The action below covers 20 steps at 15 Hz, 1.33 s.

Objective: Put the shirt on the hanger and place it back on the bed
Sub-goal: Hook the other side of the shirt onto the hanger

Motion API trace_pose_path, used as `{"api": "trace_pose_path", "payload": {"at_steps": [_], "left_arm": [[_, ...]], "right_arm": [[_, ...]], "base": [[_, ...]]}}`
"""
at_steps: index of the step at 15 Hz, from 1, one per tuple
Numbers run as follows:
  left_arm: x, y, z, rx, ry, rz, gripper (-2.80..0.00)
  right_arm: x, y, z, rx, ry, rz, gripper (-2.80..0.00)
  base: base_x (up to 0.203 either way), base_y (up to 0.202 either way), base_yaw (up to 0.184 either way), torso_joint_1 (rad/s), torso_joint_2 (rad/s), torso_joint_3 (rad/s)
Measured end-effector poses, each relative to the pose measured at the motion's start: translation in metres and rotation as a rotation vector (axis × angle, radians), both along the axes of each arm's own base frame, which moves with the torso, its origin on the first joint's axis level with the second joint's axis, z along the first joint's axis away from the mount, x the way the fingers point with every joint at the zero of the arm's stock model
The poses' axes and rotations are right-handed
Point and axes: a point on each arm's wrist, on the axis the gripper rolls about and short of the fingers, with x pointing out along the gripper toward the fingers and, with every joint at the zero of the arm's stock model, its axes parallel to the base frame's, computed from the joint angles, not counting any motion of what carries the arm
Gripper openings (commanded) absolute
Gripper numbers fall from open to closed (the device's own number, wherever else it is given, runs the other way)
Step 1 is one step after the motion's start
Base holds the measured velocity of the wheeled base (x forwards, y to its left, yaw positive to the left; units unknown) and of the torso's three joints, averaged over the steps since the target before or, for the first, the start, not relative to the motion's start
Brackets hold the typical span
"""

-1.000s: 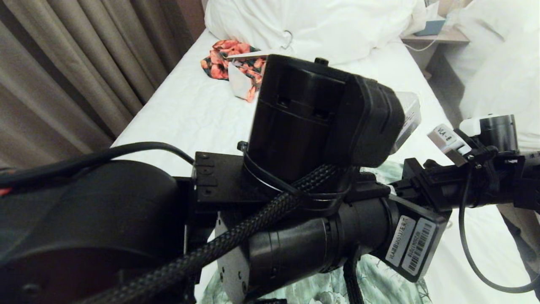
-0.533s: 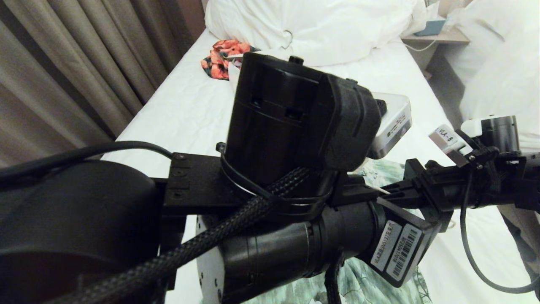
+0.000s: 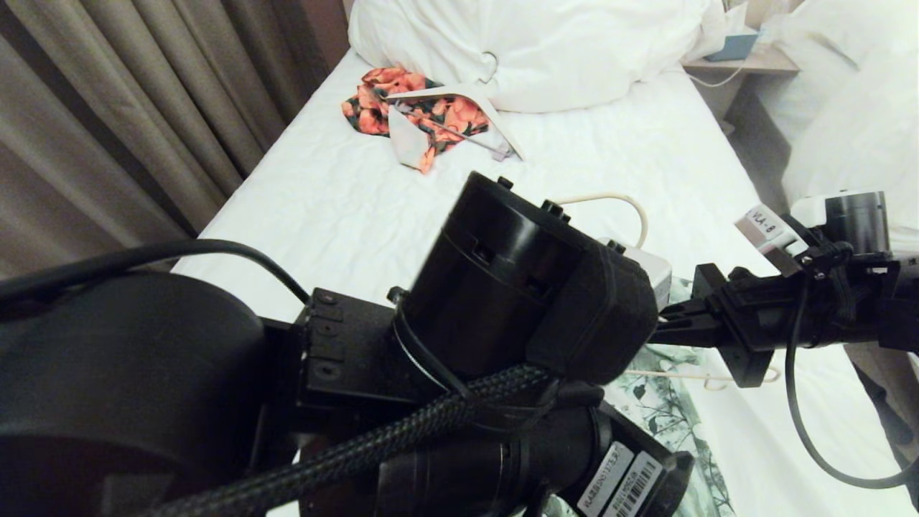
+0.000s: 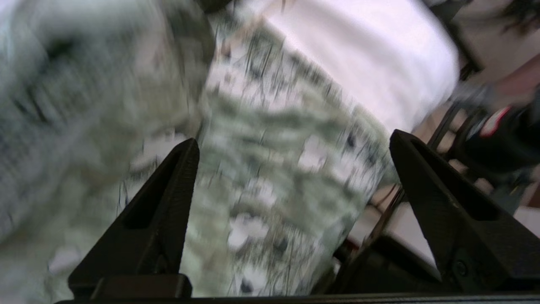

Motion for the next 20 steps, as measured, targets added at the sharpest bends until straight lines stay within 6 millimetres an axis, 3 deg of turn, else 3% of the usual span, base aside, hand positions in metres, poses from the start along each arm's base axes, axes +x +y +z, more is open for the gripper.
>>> {"api": "trace_pose_path", "payload": {"at_steps": [2,3,6,9,16,20], "left_arm": [[-0.002,0.003,-0.006,0.033,0.004,0.014,0.00],[-0.003,0.007,-0.010,0.047,0.005,0.025,-2.80],[-0.008,0.023,-0.013,0.059,0.002,0.079,-2.80],[-0.018,0.053,-0.009,0.044,-0.005,0.101,-2.80],[-0.034,0.154,-0.013,-0.004,-0.063,0.231,-2.80],[-0.038,0.177,-0.014,-0.047,-0.109,0.268,-2.80]], "right_arm": [[0.001,-0.001,0.001,0.001,-0.003,-0.005,-2.80],[0.001,-0.002,0.001,0.001,-0.003,-0.007,-2.80],[0.001,-0.003,0.002,0.004,0.006,-0.012,-2.80],[0.001,0.001,0.001,0.005,0.011,0.002,-2.80],[-0.004,0.024,-0.008,0.015,0.132,0.088,-2.80],[-0.012,0.039,-0.005,0.015,0.134,0.142,-2.80]], "base": [[0.000,0.000,0.000,0.000,0.00,0.000],[0.000,0.000,0.000,0.000,0.00,0.000],[0.000,0.000,0.000,0.000,0.00,0.000],[0.000,0.000,0.000,0.000,0.00,0.000],[0.000,0.000,0.000,0.000,0.00,0.000],[0.000,0.000,0.000,0.000,0.00,0.000]]}}
